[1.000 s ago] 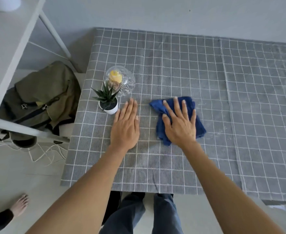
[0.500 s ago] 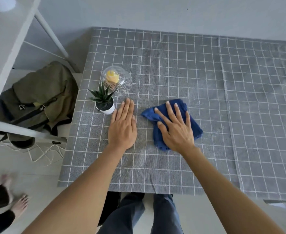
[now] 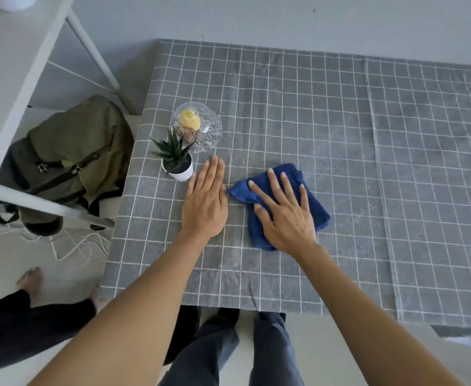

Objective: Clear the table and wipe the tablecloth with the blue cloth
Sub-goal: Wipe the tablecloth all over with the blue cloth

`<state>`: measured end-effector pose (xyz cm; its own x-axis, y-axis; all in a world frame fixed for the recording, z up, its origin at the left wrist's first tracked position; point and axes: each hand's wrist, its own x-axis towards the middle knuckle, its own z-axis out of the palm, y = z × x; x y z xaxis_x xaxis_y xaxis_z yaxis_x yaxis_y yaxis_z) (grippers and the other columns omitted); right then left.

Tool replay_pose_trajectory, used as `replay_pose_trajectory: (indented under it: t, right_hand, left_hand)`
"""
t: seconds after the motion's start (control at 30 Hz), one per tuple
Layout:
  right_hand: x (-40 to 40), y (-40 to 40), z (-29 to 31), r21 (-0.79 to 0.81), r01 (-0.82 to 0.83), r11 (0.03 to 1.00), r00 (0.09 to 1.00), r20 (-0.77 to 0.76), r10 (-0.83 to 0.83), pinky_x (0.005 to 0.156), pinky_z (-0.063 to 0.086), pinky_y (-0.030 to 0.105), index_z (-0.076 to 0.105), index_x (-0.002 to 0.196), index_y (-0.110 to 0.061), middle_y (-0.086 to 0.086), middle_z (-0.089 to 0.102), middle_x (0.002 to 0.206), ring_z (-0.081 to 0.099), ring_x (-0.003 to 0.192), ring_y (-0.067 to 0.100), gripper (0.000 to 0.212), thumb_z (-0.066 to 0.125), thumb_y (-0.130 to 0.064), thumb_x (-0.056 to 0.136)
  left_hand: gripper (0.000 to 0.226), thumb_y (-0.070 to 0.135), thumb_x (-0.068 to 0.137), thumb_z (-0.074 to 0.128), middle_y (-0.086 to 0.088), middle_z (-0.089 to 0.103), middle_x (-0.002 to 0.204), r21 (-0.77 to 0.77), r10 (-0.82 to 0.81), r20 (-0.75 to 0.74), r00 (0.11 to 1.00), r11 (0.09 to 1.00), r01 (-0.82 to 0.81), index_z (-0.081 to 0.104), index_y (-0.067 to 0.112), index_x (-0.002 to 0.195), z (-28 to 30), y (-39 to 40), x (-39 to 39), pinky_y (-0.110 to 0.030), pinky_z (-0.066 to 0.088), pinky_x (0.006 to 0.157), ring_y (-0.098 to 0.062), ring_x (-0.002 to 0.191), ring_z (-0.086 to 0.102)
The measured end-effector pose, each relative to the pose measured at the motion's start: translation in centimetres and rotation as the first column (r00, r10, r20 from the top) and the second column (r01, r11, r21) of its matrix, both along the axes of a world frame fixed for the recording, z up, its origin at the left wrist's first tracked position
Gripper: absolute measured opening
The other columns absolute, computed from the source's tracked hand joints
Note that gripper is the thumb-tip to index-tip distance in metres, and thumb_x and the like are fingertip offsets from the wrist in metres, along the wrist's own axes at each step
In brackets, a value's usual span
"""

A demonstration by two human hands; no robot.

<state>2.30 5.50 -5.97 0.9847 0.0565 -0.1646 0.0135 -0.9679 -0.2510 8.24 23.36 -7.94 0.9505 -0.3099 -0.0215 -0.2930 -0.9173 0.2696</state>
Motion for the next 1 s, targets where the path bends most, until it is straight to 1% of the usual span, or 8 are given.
replay_pose_trajectory:
  t: [0.1, 0.23, 0.3, 0.57, 0.63, 0.8, 0.9, 1.0]
  right_hand:
    - [0.2, 0.2, -0.2, 0.003, 0.066, 0.998, 0.998, 0.007, -0.066, 0.116, -0.009, 0.047, 0.006, 0.148, -0.049, -0.008, -0.005, 0.160, -0.007, 0.147, 0.017, 0.051, 0.013, -0.050, 0.098]
    - [1.5, 0.4, -0.3, 0.064, 0.340, 0.938, 0.940, -0.023, -0.339, 0.117, -0.008, 0.049, 0.008, 0.150, -0.042, -0.004, -0.003, 0.161, -0.008, 0.147, 0.018, 0.051, 0.018, -0.045, 0.100]
    - [1.7, 0.2, -0.1, 0.065, 0.397, 0.916, 0.917, -0.061, -0.394, 0.116, -0.010, 0.050, 0.006, 0.150, -0.042, -0.002, -0.006, 0.161, -0.011, 0.147, 0.018, 0.052, 0.019, -0.045, 0.100]
    - [-1.3, 3.0, 0.0, 0.018, 0.009, 1.000, 1.000, -0.016, -0.009, 0.116, -0.008, 0.048, 0.005, 0.147, -0.051, -0.008, -0.007, 0.160, -0.009, 0.147, 0.017, 0.050, 0.019, -0.049, 0.099]
    - [-0.5, 2.1, -0.1, 0.009, 0.053, 0.999, 0.998, -0.015, -0.053, 0.116, -0.008, 0.049, 0.006, 0.147, -0.052, -0.009, -0.007, 0.160, -0.009, 0.147, 0.017, 0.049, 0.021, -0.047, 0.100]
    - [2.1, -0.9, 0.1, 0.003, 0.335, 0.942, 0.940, -0.068, -0.334, 0.116, -0.009, 0.053, 0.008, 0.148, -0.048, -0.005, -0.007, 0.161, -0.012, 0.147, 0.019, 0.050, 0.019, -0.046, 0.100]
    - [1.6, 0.1, 0.2, 0.020, 0.332, 0.943, 0.942, -0.057, -0.331, 0.116, -0.009, 0.052, 0.008, 0.149, -0.046, -0.004, -0.009, 0.161, -0.013, 0.147, 0.019, 0.051, 0.020, -0.045, 0.100]
    - [0.3, 2.0, 0.4, 0.030, 0.227, 0.973, 0.973, -0.049, -0.226, 0.116, -0.010, 0.050, 0.006, 0.148, -0.048, -0.005, -0.009, 0.161, -0.012, 0.147, 0.018, 0.050, 0.019, -0.046, 0.100]
  left_hand:
    - [0.056, 0.031, 0.099, 0.007, 0.000, 0.004, 0.159, -0.023, 0.005, -0.009, 1.000, 1.000, -0.005, 0.007, 0.014, 0.152, -0.1, 1.3, -1.3, -0.037, 0.005, 0.120, -0.013, 0.147, 0.000]
    - [0.054, 0.031, 0.100, 0.005, 0.005, -0.005, 0.159, -0.014, 0.022, -0.047, 0.999, 1.000, -0.022, 0.001, 0.019, 0.152, -0.1, 3.5, -3.3, -0.037, 0.004, 0.121, -0.009, 0.146, -0.006]
    - [0.054, 0.032, 0.099, 0.003, 0.006, -0.008, 0.159, -0.005, 0.024, -0.052, 0.998, 1.000, -0.025, -0.001, 0.020, 0.152, -0.1, 3.7, -3.4, -0.036, 0.003, 0.121, -0.008, 0.146, -0.007]
    - [0.056, 0.033, 0.097, 0.003, 0.006, -0.004, 0.159, -0.007, 0.030, -0.030, 0.999, 1.000, -0.030, 0.003, 0.019, 0.152, 0.2, 3.5, -3.3, -0.033, -0.002, 0.119, -0.008, 0.146, -0.005]
    - [0.057, 0.034, 0.097, 0.001, 0.005, -0.004, 0.159, -0.004, 0.025, -0.031, 0.999, 1.000, -0.025, 0.003, 0.018, 0.152, 0.2, 3.5, -3.3, -0.033, -0.004, 0.119, -0.009, 0.146, -0.005]
    - [0.056, 0.034, 0.097, 0.000, 0.005, -0.007, 0.158, 0.020, 0.024, -0.022, 0.999, 1.000, -0.023, -0.001, 0.019, 0.151, 0.1, 3.7, -3.4, -0.032, -0.008, 0.118, -0.010, 0.146, -0.009]
    - [0.056, 0.033, 0.097, 0.001, 0.004, -0.006, 0.158, 0.027, 0.031, -0.015, 0.999, 0.999, -0.031, 0.000, 0.019, 0.151, 0.2, 3.7, -3.5, -0.033, -0.007, 0.118, -0.010, 0.146, -0.007]
    - [0.056, 0.033, 0.097, 0.003, 0.004, -0.004, 0.158, 0.029, 0.035, -0.002, 0.999, 0.999, -0.035, 0.002, 0.018, 0.151, 0.3, 3.6, -3.5, -0.033, -0.005, 0.119, -0.010, 0.146, -0.005]
